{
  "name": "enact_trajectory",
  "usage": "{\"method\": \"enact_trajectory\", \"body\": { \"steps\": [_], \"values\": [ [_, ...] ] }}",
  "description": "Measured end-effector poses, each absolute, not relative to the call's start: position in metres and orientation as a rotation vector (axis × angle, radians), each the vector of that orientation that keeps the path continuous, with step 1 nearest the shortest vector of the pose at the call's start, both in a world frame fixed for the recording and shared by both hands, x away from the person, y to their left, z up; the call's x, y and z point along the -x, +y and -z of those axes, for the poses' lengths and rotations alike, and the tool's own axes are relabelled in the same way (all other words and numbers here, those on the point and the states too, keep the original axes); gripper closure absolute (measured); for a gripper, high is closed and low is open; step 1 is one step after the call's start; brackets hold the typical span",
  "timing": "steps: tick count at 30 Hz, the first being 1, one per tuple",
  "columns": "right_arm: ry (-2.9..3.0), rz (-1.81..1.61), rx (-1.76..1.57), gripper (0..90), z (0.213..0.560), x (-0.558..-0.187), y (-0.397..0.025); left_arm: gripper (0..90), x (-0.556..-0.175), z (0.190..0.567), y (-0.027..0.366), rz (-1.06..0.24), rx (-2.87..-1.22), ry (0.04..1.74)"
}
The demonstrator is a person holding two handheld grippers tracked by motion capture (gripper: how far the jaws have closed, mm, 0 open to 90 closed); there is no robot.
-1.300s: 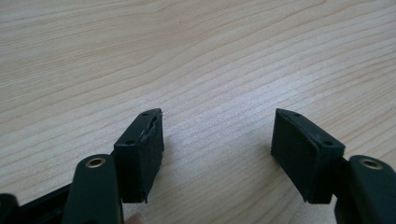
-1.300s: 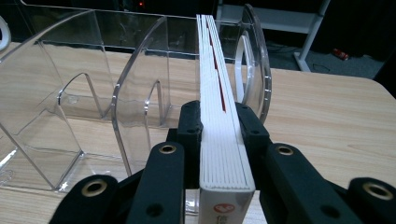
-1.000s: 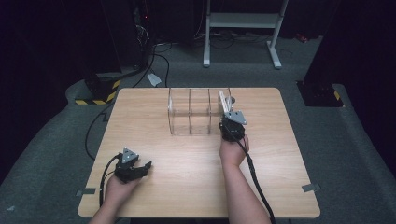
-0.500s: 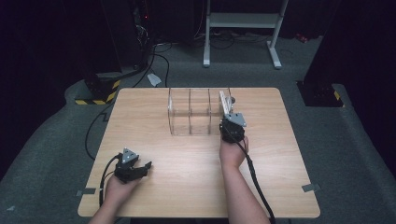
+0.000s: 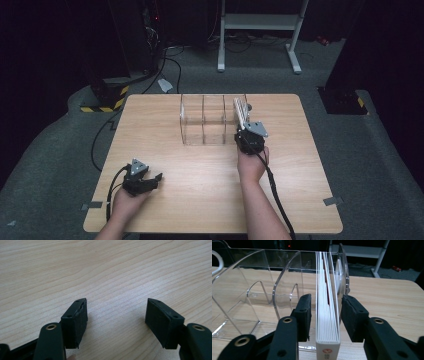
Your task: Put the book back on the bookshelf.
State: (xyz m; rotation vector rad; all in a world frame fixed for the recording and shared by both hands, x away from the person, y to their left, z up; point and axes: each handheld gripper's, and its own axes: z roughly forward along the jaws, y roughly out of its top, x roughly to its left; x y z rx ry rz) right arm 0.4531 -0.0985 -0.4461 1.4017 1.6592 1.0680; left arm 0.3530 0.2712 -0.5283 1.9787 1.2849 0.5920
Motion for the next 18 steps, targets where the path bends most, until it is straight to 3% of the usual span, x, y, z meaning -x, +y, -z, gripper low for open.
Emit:
{"method": "enact_trajectory", "body": {
  "steps": [11, 18],
  "values": [
    [1.731, -1.139, -1.371, 50.4, 0.445, -0.430, -0.110, 34.3, -0.353, 0.528, 0.271, -0.591, -1.985, 1.281],
    [1.753, -1.149, -1.365, 50.3, 0.449, -0.417, -0.120, 34.3, -0.353, 0.528, 0.271, -0.592, -1.985, 1.282]
  ]
}}
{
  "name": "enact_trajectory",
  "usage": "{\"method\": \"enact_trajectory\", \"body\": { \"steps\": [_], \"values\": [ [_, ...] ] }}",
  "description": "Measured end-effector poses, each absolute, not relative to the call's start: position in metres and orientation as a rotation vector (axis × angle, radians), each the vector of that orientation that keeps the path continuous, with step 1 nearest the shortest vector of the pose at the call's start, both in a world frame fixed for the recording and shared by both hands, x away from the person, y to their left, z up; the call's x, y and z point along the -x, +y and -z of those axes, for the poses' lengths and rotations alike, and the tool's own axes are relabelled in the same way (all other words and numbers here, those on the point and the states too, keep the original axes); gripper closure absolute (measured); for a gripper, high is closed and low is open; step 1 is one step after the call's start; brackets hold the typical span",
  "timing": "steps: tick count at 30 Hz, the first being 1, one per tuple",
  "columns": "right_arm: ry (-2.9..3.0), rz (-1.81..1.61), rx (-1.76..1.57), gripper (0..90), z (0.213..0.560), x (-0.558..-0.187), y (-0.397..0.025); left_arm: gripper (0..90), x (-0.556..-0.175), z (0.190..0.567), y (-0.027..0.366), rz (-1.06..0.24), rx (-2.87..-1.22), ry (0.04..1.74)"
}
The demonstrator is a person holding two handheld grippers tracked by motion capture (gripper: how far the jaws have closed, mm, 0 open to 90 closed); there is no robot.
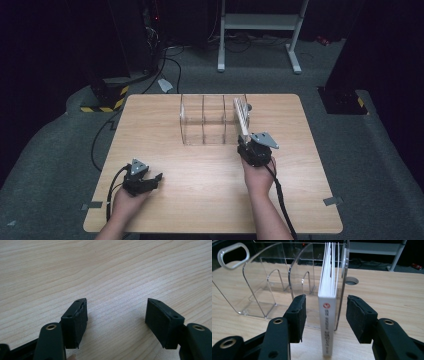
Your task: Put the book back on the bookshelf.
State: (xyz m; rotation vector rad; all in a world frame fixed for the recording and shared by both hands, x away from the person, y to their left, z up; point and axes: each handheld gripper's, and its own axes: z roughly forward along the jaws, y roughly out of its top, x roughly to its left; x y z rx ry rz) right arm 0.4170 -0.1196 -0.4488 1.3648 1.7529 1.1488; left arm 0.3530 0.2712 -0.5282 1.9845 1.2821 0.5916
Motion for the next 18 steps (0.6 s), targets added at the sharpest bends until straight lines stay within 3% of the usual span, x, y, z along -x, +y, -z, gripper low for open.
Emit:
{"method": "enact_trajectory", "body": {
  "steps": [18],
  "values": [
    [1.825, -1.109, -1.407, 61.2, 0.489, -0.414, -0.126, 35.1, -0.353, 0.528, 0.271, -0.592, -1.986, 1.277]
  ]
}}
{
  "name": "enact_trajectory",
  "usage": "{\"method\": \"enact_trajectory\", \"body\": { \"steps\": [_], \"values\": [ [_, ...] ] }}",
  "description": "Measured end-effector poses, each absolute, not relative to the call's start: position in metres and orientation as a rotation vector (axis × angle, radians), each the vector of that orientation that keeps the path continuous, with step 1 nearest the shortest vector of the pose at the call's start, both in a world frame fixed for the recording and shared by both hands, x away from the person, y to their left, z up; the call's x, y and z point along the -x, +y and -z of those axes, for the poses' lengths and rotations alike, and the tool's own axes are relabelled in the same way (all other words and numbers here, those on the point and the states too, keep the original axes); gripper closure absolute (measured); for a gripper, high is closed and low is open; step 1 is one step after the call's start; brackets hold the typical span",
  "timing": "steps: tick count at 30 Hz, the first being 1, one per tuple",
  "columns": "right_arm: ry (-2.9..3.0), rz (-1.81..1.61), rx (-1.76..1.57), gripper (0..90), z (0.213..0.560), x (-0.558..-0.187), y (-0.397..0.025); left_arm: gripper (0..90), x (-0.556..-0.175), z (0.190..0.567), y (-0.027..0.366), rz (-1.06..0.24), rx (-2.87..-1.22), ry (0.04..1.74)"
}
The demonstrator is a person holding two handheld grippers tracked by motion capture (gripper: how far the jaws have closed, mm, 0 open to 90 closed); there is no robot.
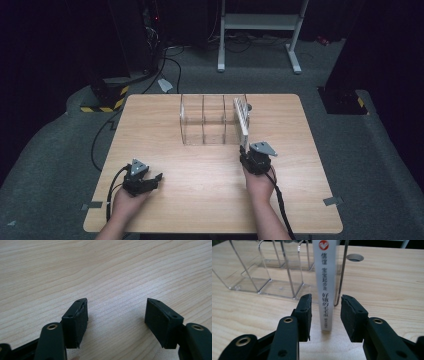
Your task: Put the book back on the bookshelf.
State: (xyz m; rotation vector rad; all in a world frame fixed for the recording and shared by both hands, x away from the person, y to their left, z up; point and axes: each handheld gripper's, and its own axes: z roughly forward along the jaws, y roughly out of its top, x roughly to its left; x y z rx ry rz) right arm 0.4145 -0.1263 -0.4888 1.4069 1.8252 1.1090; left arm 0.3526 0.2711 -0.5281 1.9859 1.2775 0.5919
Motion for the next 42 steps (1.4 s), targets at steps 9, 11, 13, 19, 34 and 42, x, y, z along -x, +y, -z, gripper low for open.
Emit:
{"method": "enact_trajectory", "body": {
  "steps": [9, 11, 13, 19, 34, 42],
  "values": [
    [1.798, -1.131, -1.434, 67.8, 0.487, -0.426, -0.123, 35.1, -0.353, 0.528, 0.271, -0.591, -1.986, 1.277],
    [1.789, -1.131, -1.454, 70.4, 0.486, -0.427, -0.122, 35.1, -0.353, 0.528, 0.271, -0.591, -1.986, 1.277],
    [1.786, -1.114, -1.459, 72.4, 0.486, -0.428, -0.120, 35.0, -0.353, 0.528, 0.271, -0.590, -1.985, 1.277],
    [1.745, -1.077, -1.493, 73.7, 0.485, -0.428, -0.114, 35.1, -0.353, 0.528, 0.271, -0.591, -1.986, 1.276],
    [1.688, -1.058, -1.533, 73.4, 0.486, -0.431, -0.104, 35.1, -0.353, 0.528, 0.271, -0.590, -1.985, 1.277],
    [1.678, -1.057, -1.536, 73.3, 0.486, -0.434, -0.101, 35.0, -0.353, 0.528, 0.271, -0.591, -1.986, 1.276]
  ]
}}
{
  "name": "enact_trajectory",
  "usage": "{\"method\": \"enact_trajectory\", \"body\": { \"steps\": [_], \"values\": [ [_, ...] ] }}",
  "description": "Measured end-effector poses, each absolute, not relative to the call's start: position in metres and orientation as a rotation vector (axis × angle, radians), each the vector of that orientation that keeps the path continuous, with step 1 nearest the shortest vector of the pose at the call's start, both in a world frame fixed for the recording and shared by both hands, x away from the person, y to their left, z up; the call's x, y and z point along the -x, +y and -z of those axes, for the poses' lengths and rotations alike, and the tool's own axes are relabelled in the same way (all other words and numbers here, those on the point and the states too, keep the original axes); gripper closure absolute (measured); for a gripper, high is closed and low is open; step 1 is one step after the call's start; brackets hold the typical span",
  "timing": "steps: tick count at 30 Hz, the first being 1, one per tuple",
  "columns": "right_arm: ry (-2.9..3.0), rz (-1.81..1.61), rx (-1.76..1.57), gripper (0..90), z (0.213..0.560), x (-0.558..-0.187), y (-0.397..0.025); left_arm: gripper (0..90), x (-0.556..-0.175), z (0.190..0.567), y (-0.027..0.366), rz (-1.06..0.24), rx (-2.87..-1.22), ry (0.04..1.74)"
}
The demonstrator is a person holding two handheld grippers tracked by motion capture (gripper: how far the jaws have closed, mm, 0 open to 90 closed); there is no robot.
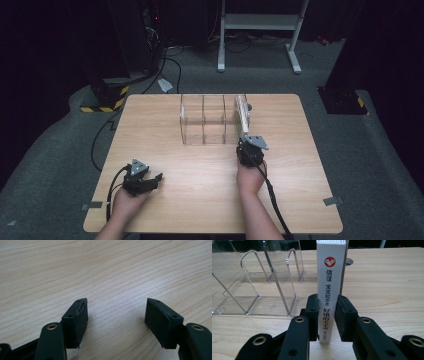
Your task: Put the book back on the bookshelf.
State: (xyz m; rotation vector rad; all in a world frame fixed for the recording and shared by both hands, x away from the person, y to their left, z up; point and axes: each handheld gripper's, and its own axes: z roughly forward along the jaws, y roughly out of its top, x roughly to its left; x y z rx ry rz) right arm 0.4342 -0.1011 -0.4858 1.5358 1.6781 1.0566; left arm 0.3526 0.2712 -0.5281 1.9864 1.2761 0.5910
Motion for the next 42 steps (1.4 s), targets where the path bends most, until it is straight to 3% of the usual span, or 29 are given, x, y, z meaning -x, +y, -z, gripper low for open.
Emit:
{"method": "enact_trajectory", "body": {
  "steps": [13, 42],
  "values": [
    [1.681, -1.051, -1.530, 72.3, 0.485, -0.438, -0.101, 35.0, -0.353, 0.528, 0.271, -0.590, -1.985, 1.277],
    [1.818, -1.151, -1.398, 35.3, 0.475, -0.414, -0.114, 35.0, -0.353, 0.528, 0.271, -0.591, -1.987, 1.275]
  ]
}}
